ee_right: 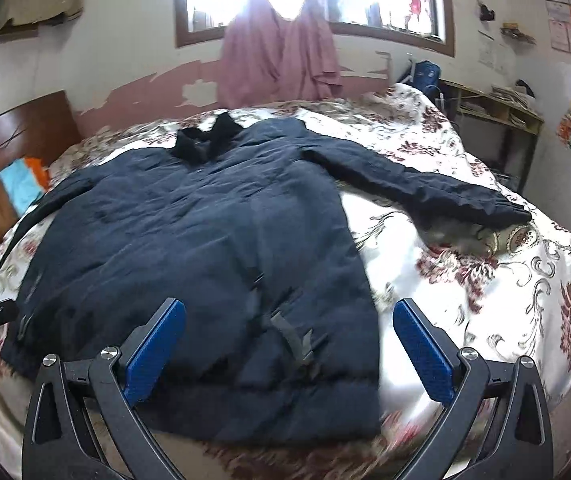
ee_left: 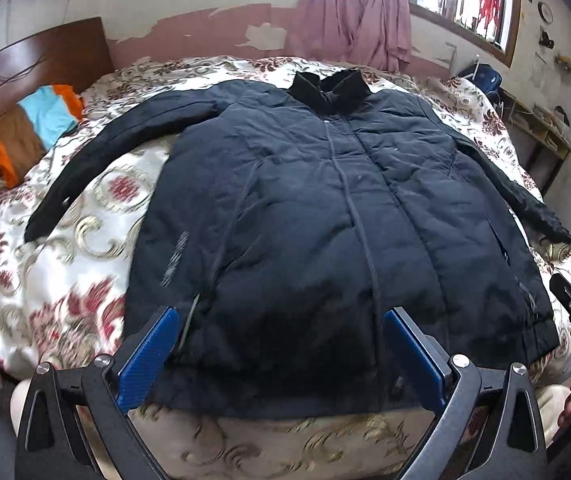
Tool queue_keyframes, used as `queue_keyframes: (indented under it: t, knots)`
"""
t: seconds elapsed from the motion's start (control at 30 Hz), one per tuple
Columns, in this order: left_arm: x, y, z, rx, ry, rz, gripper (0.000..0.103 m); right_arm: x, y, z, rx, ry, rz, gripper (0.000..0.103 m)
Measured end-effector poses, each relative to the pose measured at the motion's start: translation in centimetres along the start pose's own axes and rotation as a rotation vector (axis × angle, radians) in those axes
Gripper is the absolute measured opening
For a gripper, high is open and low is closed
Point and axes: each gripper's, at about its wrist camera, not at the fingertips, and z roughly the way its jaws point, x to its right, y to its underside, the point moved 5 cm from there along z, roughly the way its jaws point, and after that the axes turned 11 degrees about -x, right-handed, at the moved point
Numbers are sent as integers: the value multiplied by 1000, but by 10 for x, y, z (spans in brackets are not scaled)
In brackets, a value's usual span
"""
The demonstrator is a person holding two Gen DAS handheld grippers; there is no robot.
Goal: Fold large clothes
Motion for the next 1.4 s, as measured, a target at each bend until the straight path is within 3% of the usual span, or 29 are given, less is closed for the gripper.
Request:
queue_keyframes:
  t: [0.13,0.3,0.47,0.6,0.73,0.87,1.17,1.3,1.4]
  knots:
    - [22,-29,7,3,4,23,103,20,-30,20,4,29,26,102]
    - [54,-70,21,20,11,55,103,50,-69,52,7,-70,97,102]
    - [100,-109,45,17,-31,147,103,114,-109,103,-9,-49,268,102]
    - [137,-133,63,-13,16,192,103,166,-125,136,-7,-107,444,102]
    - [167,-149,78,-2,-9,270,103,209,-130,162,5,-57,588,102]
    - [192,-164,92,8,-24,306,103,241,-111,195,-33,-39,755,102]
    - [242,-197,118,59,8,329,103,283,-93,248,-106,-6,872,102]
    - [268,-218,133,136,43,356,103,310,-85,261,-103,-64,959,102]
    - [285,-235,147,119,84,349,103,327,-81,263,-62,-113,999,102]
